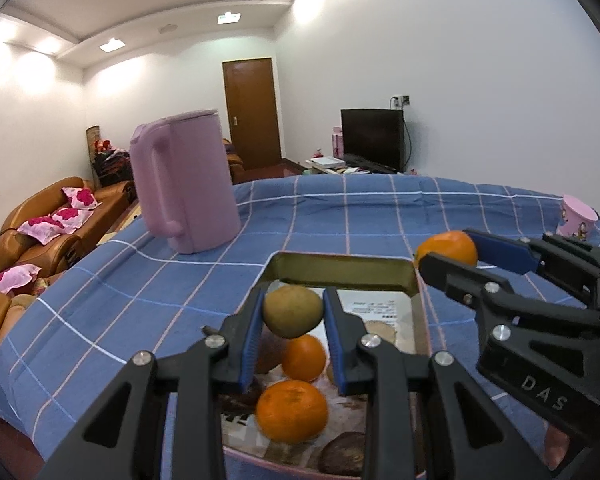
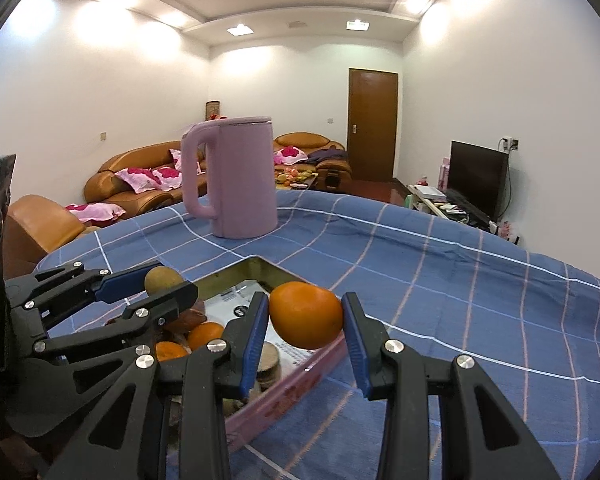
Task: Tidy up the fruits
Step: 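Carry the orange and brown fruit over the tin tray with both tools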
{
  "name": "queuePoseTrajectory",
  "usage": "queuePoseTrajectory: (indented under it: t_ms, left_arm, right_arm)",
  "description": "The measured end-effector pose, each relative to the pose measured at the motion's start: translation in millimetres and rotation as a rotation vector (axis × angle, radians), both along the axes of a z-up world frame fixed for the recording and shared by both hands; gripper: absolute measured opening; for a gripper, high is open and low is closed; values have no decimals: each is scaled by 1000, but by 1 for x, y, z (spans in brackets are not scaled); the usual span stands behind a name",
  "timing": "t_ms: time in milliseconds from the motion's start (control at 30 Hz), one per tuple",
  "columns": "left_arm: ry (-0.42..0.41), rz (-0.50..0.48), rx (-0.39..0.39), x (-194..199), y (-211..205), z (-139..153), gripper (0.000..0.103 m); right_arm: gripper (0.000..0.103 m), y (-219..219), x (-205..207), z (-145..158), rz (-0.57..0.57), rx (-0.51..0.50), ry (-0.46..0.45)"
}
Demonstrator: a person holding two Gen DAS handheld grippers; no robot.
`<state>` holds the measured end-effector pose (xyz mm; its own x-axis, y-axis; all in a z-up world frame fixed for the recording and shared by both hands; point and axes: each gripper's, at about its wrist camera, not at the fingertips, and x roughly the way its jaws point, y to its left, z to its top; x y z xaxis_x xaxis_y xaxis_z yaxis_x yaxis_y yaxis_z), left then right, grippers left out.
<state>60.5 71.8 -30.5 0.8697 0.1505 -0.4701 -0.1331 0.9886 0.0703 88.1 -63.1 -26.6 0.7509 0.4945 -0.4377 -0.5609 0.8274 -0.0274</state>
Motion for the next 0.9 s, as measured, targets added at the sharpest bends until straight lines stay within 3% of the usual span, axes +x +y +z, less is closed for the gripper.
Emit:
queuePoseTrajectory:
  t_ms: [900]
  left_arm:
    - [36, 46, -24, -8, 33, -15, 31]
  right_arm:
    - [40, 44, 8, -22, 53, -53, 95]
